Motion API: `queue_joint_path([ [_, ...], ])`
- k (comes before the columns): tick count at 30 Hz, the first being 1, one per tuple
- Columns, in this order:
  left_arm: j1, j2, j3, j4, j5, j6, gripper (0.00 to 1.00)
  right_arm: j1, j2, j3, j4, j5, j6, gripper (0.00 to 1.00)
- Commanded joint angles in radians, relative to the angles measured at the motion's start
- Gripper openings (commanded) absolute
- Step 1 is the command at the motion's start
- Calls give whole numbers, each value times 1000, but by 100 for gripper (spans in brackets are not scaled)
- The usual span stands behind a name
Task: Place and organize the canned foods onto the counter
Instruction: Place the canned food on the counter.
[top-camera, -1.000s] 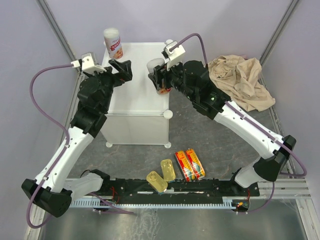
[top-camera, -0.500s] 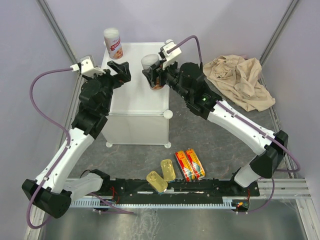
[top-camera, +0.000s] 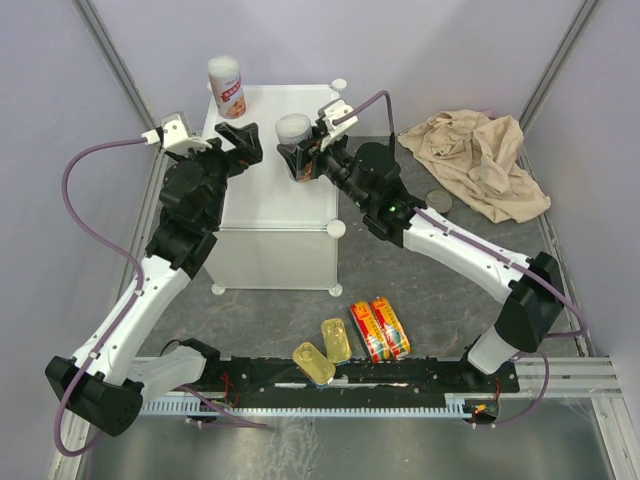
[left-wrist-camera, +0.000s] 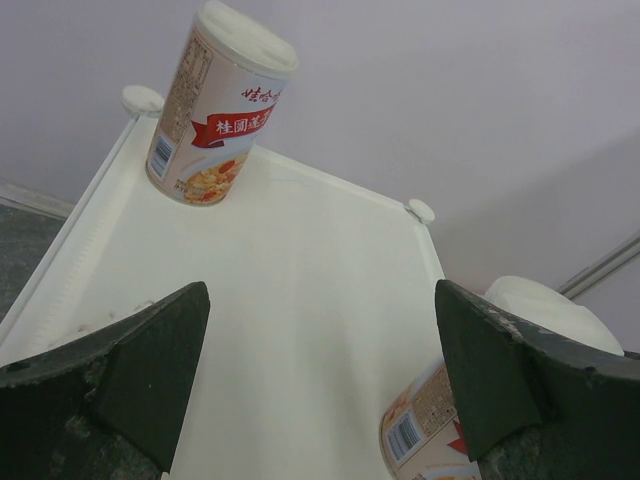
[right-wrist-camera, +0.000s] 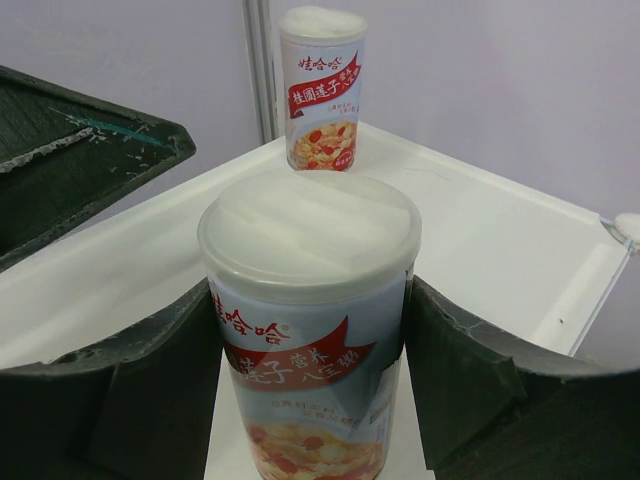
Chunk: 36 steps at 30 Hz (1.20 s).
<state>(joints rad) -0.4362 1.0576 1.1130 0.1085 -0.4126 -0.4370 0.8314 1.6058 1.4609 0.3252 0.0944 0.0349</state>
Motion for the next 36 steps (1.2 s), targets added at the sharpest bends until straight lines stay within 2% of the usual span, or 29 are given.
queue_joint_path([
  [1,-5,4,-1,73,8,2,99,2,-41,-34,177,-3,-5,4],
  [5,-5,4,-12,93,18,12,99,2,-54,-89,207,11,15,11],
  [8,-6,5,-9,92,31,21,99,3,-66,-123,222,24,31,29],
  [12,-6,5,-5,91,48,24,99,2,-80,-139,209,34,42,64],
  [19,-5,4,4,77,68,30,99,3,-91,-130,145,32,64,97],
  [20,-5,4,7,72,71,33,99,3,-92,-126,136,31,68,100],
  [36,-6,-49,24,-17,174,80,99,3,-196,-186,36,42,75,99],
])
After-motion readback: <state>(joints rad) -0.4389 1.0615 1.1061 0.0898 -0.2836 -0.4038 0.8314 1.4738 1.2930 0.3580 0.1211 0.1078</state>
